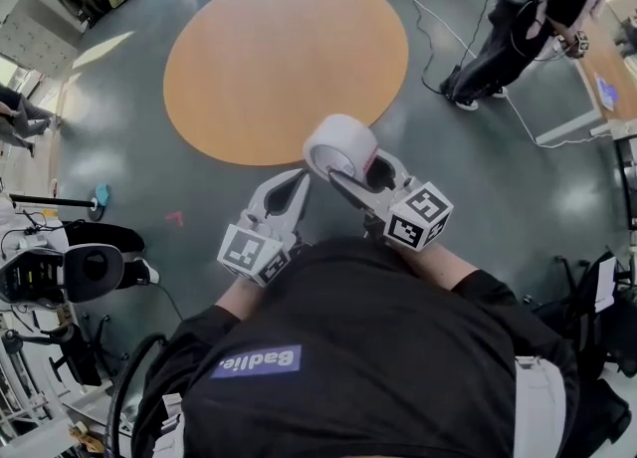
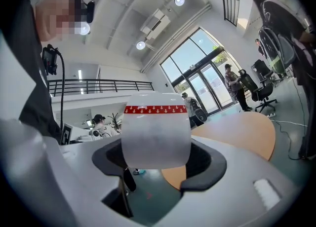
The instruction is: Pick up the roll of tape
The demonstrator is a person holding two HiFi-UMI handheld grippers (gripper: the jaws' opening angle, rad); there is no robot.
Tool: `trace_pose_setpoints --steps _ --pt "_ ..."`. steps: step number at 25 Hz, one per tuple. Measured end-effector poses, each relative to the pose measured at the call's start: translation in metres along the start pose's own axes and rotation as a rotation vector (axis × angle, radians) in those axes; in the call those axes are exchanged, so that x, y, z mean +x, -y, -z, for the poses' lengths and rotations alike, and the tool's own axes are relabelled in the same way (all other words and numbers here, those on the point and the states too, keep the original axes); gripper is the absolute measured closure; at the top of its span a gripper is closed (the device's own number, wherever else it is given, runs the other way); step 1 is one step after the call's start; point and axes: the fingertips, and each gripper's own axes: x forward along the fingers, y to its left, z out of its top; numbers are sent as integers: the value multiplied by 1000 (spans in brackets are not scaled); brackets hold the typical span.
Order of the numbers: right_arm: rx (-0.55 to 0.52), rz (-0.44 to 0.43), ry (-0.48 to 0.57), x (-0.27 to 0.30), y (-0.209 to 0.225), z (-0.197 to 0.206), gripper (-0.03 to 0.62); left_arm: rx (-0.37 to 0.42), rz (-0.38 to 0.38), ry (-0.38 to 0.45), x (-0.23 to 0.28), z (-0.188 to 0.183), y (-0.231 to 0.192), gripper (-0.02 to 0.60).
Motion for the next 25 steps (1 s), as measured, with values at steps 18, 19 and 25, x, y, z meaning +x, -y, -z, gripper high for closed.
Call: trace_pose_setpoints --steps 18,19,25 --pt "-31 -6 -42 7 1 7 290 0 -16 -1 0 -1 -5 566" --pt "-33 -8 -44 8 1 7 290 1 -17 -1 -1 -1 -6 566" --pt "-36 -20 -55 11 1 8 290 6 -19 1 1 1 -7 566"
